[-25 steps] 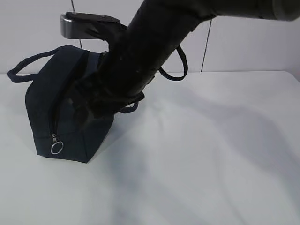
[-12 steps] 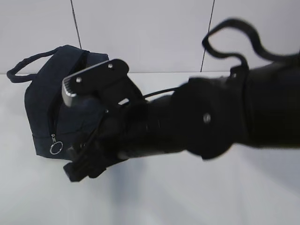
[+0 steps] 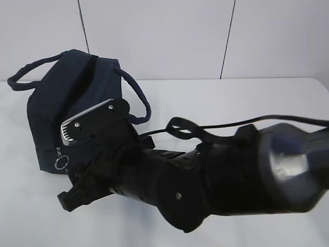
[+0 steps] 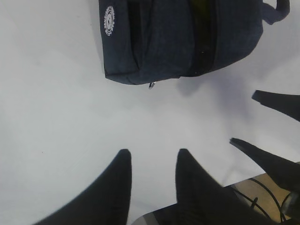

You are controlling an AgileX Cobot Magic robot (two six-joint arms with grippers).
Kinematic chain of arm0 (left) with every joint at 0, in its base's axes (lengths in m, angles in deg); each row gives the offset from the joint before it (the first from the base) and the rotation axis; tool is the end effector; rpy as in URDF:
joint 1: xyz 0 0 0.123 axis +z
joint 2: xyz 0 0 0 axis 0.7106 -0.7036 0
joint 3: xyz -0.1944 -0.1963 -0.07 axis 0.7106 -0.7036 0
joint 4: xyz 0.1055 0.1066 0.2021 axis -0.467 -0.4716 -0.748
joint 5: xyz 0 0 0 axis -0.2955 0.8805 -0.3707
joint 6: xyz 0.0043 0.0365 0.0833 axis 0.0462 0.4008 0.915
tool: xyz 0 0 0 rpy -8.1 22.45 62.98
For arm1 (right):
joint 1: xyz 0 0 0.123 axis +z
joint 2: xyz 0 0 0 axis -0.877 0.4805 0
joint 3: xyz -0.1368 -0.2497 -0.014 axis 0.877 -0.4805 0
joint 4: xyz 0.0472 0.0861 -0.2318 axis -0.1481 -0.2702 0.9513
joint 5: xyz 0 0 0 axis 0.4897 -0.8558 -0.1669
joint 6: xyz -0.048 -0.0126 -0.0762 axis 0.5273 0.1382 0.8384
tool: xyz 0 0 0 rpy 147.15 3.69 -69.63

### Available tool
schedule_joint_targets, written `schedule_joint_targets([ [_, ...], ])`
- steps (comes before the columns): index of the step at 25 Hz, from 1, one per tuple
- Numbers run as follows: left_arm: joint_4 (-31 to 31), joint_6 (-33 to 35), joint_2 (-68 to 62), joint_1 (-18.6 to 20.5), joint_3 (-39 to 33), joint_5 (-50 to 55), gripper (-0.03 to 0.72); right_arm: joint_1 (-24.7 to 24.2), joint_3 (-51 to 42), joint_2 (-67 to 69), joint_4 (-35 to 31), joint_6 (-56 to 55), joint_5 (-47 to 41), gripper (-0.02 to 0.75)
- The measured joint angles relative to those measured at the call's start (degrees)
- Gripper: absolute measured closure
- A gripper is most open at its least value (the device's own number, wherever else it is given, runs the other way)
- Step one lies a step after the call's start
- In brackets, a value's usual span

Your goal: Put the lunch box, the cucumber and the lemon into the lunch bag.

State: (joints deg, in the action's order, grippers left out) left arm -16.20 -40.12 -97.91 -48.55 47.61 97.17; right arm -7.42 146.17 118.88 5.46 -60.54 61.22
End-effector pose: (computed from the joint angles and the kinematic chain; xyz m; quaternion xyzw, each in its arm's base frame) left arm 0.2454 -0.0402 0.3372 0.0661 0.9748 -0.1456 0.1557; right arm 0.2414 0.3132 0.1701 -0.3136 0.8157 0.2070 0.4399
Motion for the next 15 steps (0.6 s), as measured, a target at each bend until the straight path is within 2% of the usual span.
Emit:
schedule_joint_targets([
  [8,-0.10,0.00,0.00,0.00,0.00,0.00,0.456,0.00,7.77,7.13,-0.11,-10.56,1.22,0.258],
  [15,-0.10,0.00,0.00,0.00,0.00,0.00,0.456,1.16,8.85,11.12,-0.11,-16.81,4.31,0.258],
])
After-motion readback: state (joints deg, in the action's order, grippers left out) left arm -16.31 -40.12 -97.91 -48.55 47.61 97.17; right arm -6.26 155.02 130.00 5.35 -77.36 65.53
